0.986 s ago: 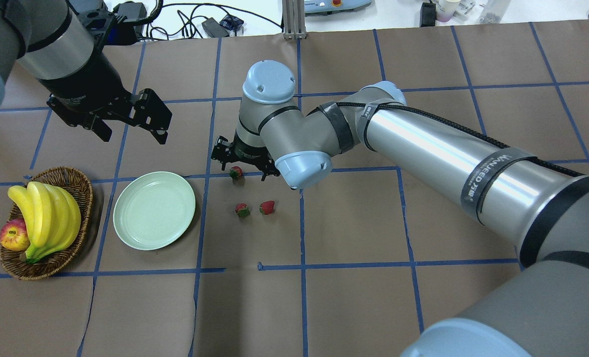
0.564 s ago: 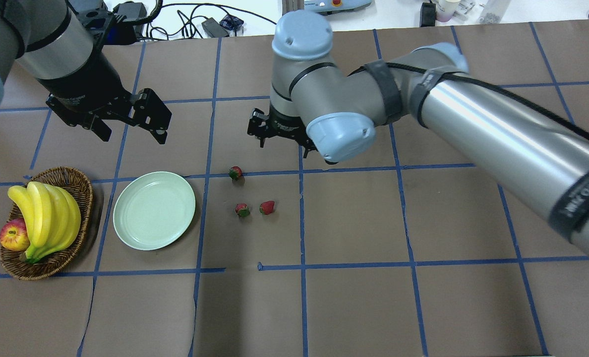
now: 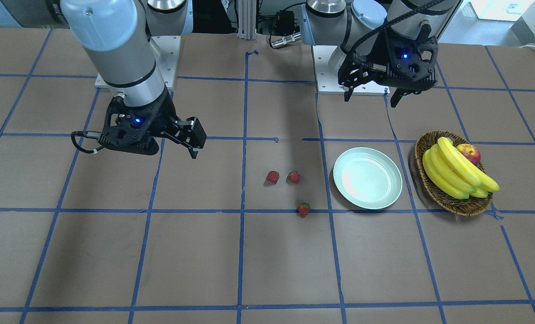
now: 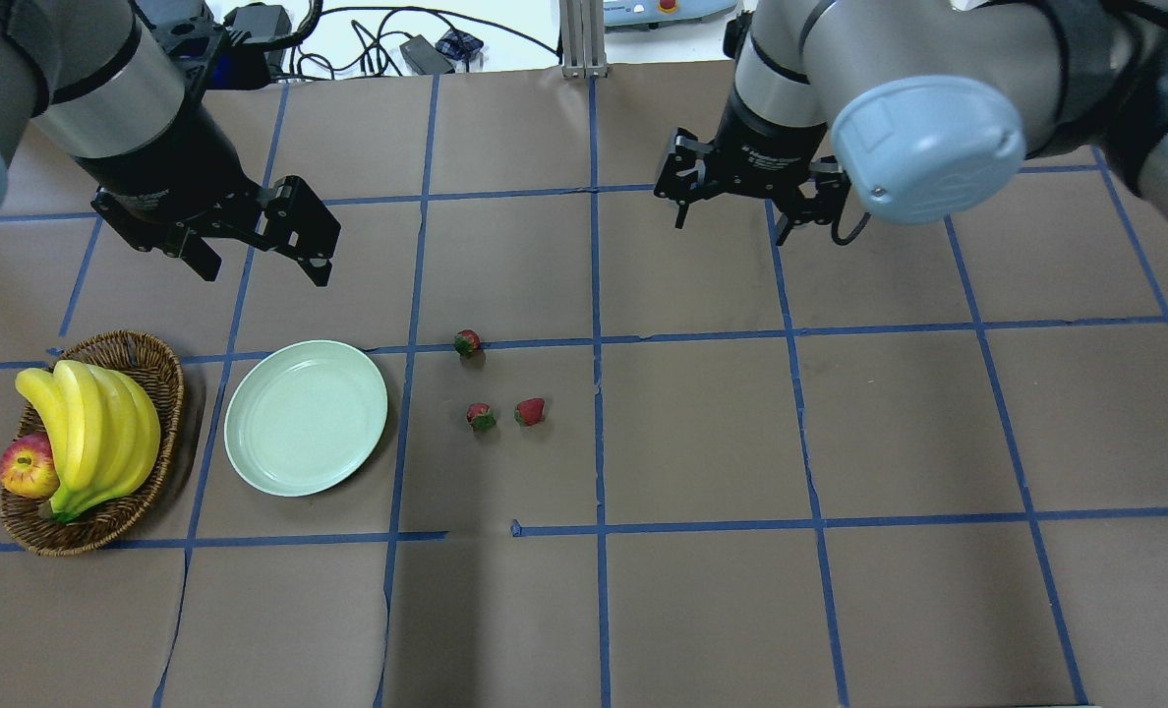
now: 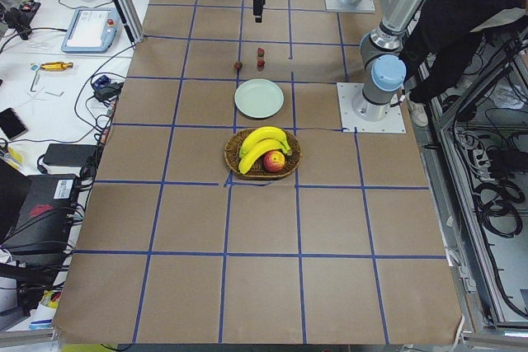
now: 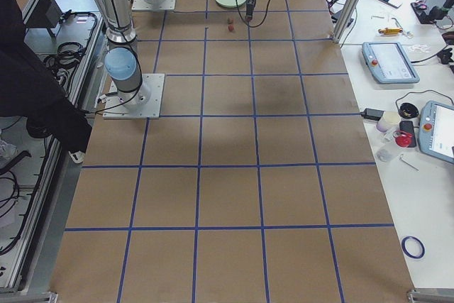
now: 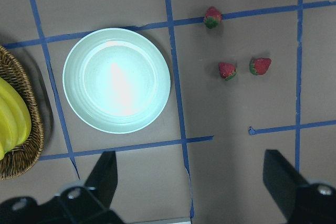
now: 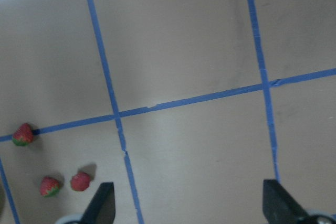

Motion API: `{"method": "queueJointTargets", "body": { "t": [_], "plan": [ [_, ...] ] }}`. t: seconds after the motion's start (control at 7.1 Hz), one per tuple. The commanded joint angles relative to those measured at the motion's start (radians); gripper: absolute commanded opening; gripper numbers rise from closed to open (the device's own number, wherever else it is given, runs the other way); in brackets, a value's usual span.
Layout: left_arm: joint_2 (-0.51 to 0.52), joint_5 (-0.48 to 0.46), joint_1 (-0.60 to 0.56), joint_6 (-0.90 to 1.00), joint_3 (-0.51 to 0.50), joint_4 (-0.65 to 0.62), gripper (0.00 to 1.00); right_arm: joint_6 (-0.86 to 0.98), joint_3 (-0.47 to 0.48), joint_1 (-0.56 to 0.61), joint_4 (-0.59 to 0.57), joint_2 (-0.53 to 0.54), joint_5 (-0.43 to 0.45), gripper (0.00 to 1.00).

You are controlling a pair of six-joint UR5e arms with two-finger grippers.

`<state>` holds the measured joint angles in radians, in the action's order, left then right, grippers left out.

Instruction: Collect all strawberries into plate

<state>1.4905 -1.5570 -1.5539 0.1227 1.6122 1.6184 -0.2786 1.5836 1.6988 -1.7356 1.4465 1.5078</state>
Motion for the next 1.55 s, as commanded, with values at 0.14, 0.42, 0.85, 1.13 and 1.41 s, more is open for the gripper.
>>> {"method": "queueJointTargets", "body": {
  "t": [0.14,0.42,0.85,1.13,1.41],
  "plan": [
    [-0.001,0.000,0.000,0.000,0.000,0.000,1.00,0.186,0.010,-0.074,0.129,0.092,0.096,0.99],
    [-0.003,-0.002,0.000,0.000,0.000,0.000,1.00,0.176,0.003,-0.103,0.160,0.138,0.100,0.95],
    [-0.003,-0.003,0.000,0.002,-0.002,0.000,1.00,0.167,-0.017,-0.103,0.151,0.143,0.019,1.00],
    [-0.003,-0.003,0.000,0.002,0.000,0.000,1.00,0.153,-0.036,-0.103,0.166,0.143,0.025,1.00],
    [-0.003,-0.003,0.000,0.000,0.000,0.000,1.00,0.160,-0.085,-0.111,0.243,0.126,0.049,1.00]
  ]
}}
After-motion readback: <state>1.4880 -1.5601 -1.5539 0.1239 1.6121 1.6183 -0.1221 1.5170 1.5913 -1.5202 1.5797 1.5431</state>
